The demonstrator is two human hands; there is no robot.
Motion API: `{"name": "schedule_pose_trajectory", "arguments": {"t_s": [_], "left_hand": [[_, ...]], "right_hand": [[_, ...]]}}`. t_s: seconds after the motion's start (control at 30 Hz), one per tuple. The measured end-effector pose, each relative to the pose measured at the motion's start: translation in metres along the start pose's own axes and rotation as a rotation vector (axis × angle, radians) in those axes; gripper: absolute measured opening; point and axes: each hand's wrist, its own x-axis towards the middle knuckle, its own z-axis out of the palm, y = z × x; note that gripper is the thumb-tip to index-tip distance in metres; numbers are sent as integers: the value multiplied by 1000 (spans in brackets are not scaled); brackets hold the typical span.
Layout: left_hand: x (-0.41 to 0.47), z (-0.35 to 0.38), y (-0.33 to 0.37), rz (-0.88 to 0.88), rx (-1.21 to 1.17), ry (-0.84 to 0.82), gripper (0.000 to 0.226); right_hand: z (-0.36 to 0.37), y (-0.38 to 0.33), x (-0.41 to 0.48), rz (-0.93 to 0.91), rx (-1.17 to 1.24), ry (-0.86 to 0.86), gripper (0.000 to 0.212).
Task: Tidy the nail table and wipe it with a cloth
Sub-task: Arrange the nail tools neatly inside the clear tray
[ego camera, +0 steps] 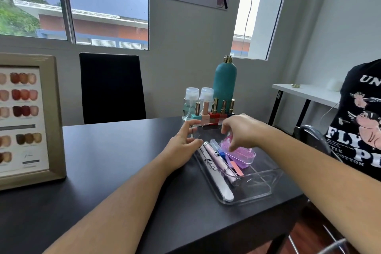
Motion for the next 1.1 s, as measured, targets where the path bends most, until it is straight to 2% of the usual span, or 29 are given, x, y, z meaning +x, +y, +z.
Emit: {"name": "schedule_pose_trajectory", "arguments": {"t_s": [0.17, 0.37, 0.5, 0.6, 0.7, 0.83, 0.9, 1.1], "left_hand": [[-1, 0, 1, 0, -17, -2, 44], [-2, -2, 3, 3, -27, -2, 46], [-2, -3, 2, 1, -58, 2, 42], [0, -4, 0, 7, -67, 12, 43], [1, -4, -1, 0, -67, 12, 42], [0, -4, -1, 1, -73, 13, 41], [0, -4, 0, 0, -73, 18, 41], [1, -5, 0, -7, -74, 23, 40]], "right_hand": [[2, -2, 17, -55, 37, 99, 29], [-1, 9, 25, -6, 93, 140, 23], [1, 2, 13, -139, 10, 254, 21], [2, -14, 3, -191, 58, 64, 18], [7, -23, 0, -80, -45, -165, 33], [11, -21, -1, 26, -42, -320, 36], [11, -19, -1, 57, 16, -369, 32], [10, -18, -4, 70, 92, -363, 29]]}}
